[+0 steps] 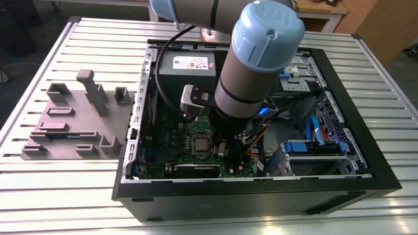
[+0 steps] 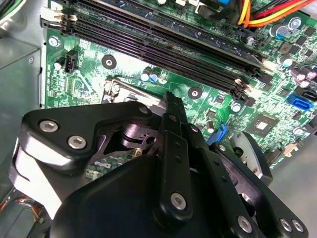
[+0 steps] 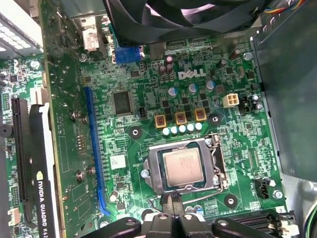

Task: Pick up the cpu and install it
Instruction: 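Install the first cpu locking lever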

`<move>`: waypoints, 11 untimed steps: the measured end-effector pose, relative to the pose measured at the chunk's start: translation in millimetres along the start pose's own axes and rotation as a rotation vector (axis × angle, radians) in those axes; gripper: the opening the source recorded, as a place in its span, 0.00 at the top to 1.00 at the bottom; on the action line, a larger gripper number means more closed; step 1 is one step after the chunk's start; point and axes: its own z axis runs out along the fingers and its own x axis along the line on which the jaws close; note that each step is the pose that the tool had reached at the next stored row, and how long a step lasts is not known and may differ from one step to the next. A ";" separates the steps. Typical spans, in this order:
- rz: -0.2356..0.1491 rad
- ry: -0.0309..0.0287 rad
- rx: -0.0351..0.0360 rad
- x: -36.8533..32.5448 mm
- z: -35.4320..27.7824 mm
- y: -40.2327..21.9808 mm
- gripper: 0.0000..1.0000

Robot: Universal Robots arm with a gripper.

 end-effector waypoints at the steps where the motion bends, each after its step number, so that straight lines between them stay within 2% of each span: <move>1: 0.000 0.0001 0.0000 0.1 0.6 -0.1 0.90; 11: -0.012 -0.0003 -0.0006 0.1 4.5 -0.8 0.90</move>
